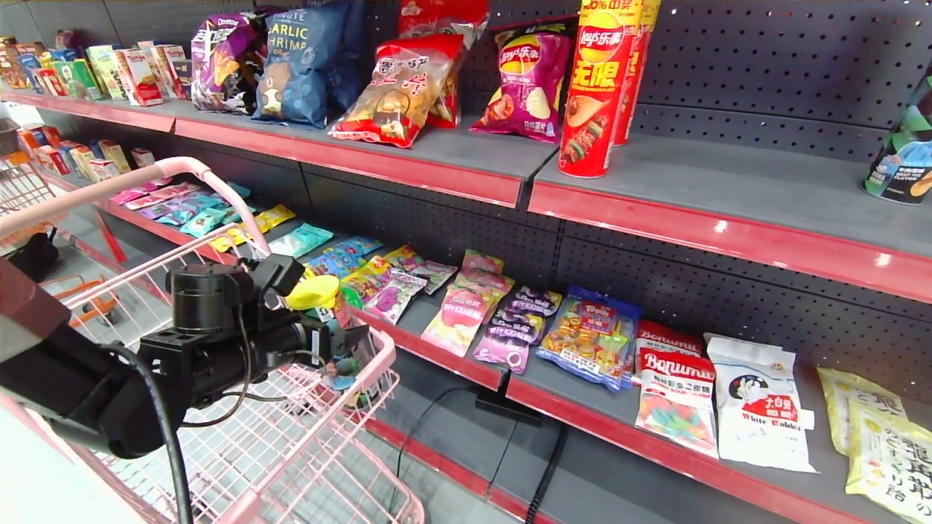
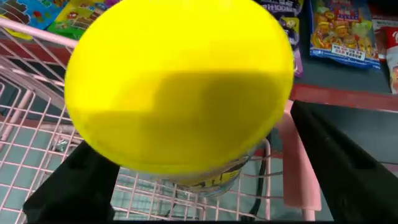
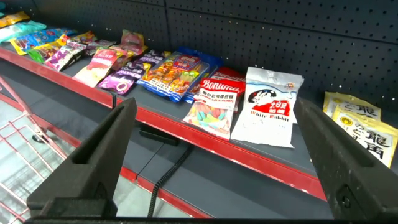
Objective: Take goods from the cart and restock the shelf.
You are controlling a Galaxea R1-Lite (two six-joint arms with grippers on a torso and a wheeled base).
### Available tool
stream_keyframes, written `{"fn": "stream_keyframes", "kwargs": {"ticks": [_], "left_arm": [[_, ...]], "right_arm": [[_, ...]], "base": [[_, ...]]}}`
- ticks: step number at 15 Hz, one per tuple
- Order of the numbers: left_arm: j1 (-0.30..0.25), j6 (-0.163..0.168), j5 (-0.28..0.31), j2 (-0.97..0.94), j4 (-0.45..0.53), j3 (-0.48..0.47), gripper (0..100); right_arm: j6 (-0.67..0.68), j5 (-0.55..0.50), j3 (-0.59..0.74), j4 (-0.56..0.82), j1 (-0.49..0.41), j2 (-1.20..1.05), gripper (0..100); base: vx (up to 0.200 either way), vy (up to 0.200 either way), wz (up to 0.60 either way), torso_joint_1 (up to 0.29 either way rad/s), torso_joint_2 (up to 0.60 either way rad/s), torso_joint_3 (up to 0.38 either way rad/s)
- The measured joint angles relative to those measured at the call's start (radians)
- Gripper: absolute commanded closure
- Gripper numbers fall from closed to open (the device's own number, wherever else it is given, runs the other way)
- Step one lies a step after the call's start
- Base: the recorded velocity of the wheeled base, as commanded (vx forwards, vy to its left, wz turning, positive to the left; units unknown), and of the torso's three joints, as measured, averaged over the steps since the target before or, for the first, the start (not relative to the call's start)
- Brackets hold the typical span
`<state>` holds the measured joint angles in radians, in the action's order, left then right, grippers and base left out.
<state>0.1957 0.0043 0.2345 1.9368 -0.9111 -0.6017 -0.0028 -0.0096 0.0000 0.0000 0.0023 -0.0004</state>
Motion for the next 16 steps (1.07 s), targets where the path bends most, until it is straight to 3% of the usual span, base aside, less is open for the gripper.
{"fn": "stream_keyframes", "kwargs": {"ticks": [2,3,6,12,16], "left_arm": [[0.001,0.001,-0.001,0.007,-0.001,-0.005,0],[0.002,0.001,-0.003,0.009,-0.001,-0.008,100],[0.002,0.001,-0.005,0.003,0.001,-0.004,100],[-0.004,-0.002,-0.031,-0.135,0.018,0.095,100],[-0.024,-0.003,-0.051,-0.405,0.151,0.164,100]], "right_arm": [[-0.001,0.0,0.0,0.0,0.0,0.0,0],[0.0,0.0,0.0,0.0,0.0,0.0,0],[0.0,0.0,0.0,0.0,0.001,0.0,0],[0.0,0.0,0.0,0.0,0.0,0.0,0],[0.0,0.0,0.0,0.0,0.0,0.0,0]], "base": [[0.0,0.0,0.0,0.0,0.0,0.0],[0.0,0.0,0.0,0.0,0.0,0.0],[0.0,0.0,0.0,0.0,0.0,0.0],[0.0,0.0,0.0,0.0,0.0,0.0],[0.0,0.0,0.0,0.0,0.0,0.0]]}}
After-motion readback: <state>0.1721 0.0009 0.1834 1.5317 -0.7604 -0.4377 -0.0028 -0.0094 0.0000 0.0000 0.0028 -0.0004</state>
